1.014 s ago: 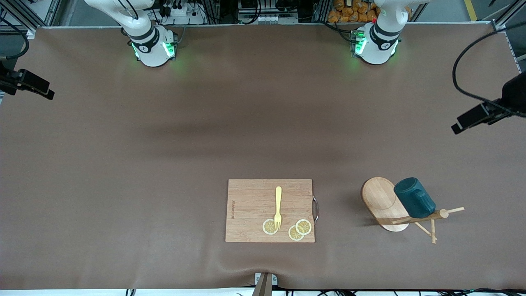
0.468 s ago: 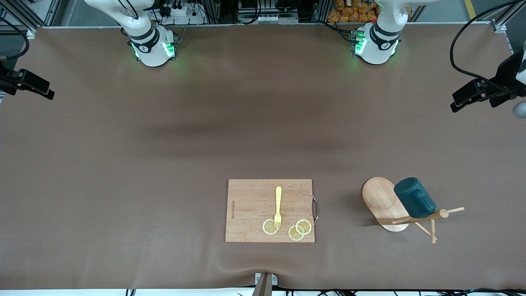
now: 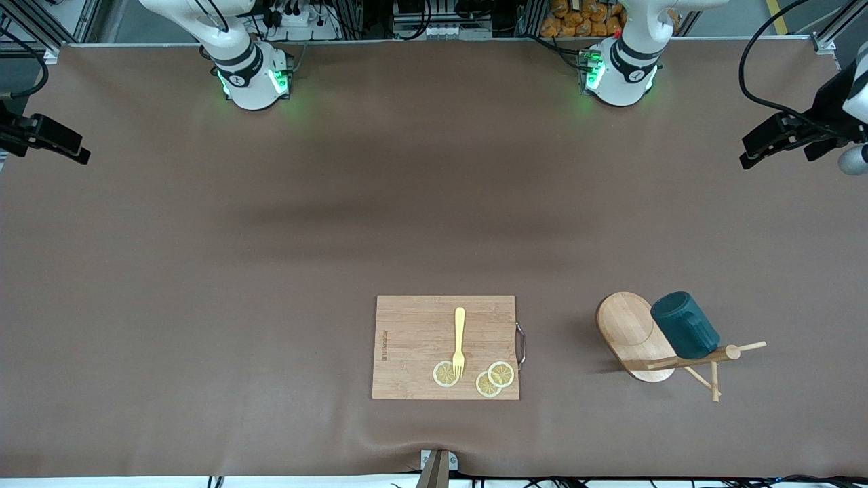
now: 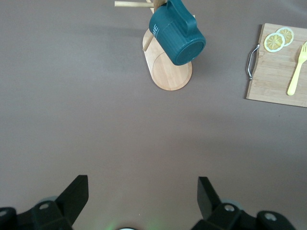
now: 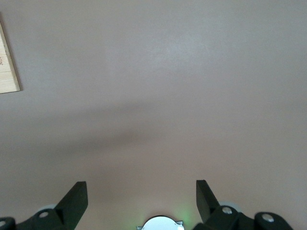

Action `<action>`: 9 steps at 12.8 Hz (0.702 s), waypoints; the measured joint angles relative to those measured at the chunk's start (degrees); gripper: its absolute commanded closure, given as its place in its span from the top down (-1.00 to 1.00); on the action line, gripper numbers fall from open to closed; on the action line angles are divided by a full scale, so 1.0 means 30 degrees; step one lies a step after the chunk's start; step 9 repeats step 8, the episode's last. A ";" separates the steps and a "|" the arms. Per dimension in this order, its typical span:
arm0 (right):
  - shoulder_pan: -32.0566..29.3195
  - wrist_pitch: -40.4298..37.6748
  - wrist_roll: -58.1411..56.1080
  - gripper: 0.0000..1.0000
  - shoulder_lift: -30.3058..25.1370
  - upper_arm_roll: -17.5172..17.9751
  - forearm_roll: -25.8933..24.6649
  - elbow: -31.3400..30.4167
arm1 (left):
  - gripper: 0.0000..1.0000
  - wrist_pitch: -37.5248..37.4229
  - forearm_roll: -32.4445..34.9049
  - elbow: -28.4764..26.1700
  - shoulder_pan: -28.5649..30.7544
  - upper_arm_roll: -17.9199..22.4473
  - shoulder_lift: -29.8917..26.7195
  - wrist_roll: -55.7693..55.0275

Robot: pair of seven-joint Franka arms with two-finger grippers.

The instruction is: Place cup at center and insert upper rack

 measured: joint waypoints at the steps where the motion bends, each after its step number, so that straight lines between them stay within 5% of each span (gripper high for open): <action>1: 0.0000 -0.0002 0.0000 1.00 0.0000 -0.0001 0.0000 0.0000 | 1.00 0.0333 0.0000 -0.0748 -0.0073 0.0073 -0.0447 0.0035; 9: 0.0001 -0.0006 0.0000 1.00 0.0000 0.0000 0.0000 0.0000 | 1.00 0.0441 0.0001 -0.2201 -0.0416 0.0160 -0.1482 0.0608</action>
